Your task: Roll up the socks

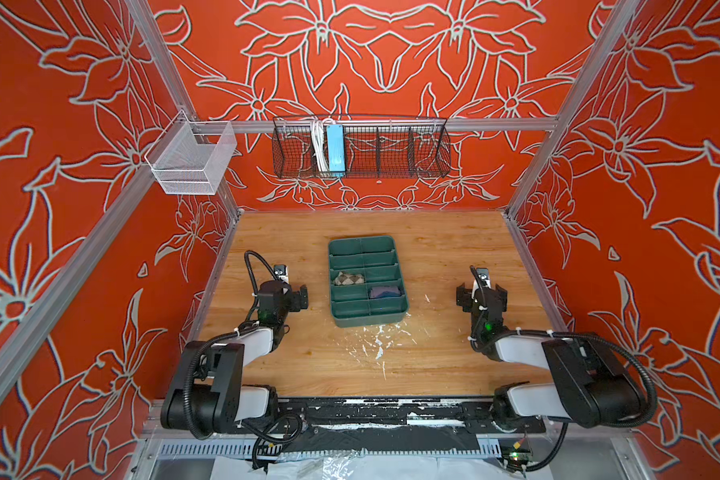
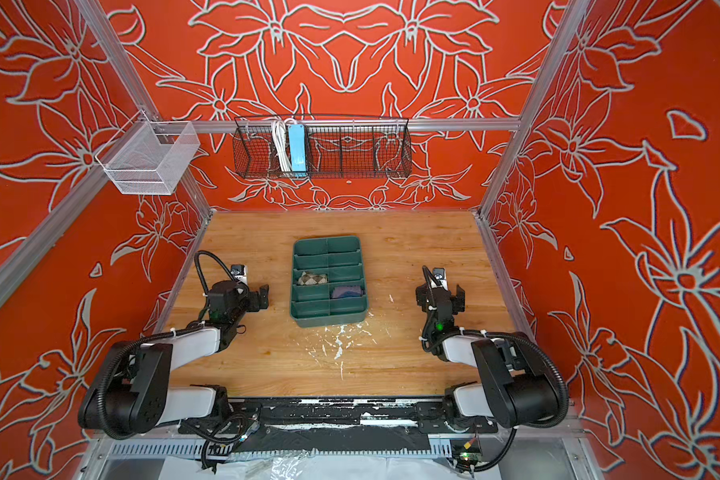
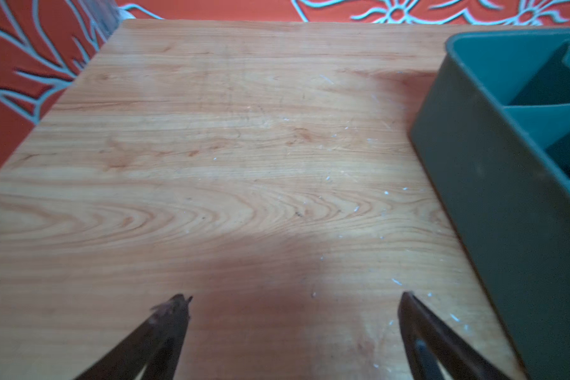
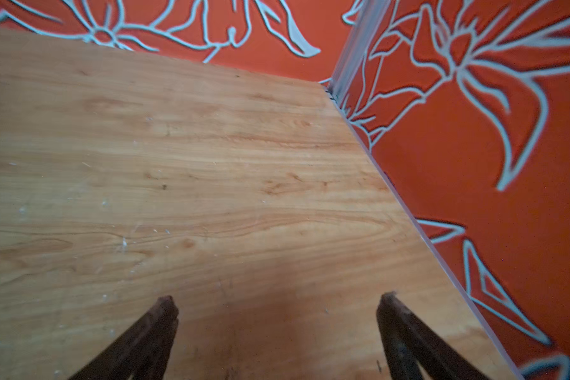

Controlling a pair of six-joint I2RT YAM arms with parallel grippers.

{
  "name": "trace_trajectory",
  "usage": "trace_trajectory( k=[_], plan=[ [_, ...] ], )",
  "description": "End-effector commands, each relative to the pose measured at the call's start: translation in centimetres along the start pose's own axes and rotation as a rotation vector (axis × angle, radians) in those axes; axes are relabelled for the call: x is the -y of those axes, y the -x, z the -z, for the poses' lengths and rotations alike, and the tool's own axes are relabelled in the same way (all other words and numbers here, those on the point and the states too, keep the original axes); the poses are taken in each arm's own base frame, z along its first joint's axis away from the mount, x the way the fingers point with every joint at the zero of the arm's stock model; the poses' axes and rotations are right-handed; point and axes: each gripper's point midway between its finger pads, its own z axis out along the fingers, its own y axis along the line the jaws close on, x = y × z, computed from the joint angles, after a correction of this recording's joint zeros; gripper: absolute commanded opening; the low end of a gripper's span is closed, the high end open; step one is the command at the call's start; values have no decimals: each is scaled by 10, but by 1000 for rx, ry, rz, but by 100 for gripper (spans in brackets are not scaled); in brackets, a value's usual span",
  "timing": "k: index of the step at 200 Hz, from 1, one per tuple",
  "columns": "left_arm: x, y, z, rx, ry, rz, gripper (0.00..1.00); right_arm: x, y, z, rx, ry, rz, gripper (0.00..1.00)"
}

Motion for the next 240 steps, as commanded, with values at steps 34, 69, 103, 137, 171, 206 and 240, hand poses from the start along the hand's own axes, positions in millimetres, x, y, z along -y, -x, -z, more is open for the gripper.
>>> trace_trajectory(
  k=[34,69,103,137,171,206,240],
  plan=[
    [7,10,-3,15,-73,13,97,-36,9,-7,49,346,-29,98],
    [7,10,-2,17,-71,13,97,-21,5,-16,-29,252,-53,98],
    [7,10,-2,16,-71,13,97,-20,7,-18,-19,244,-62,98],
    [6,10,-2,16,-70,13,97,-19,6,-18,-29,243,-57,98],
    [6,10,-2,16,-70,13,97,-27,7,-14,-13,295,-42,98],
    [7,10,-2,16,-75,11,97,-38,8,-7,20,394,-28,98],
    [28,8,6,45,-193,-52,97,-38,8,-7,18,394,-28,98]
  ],
)
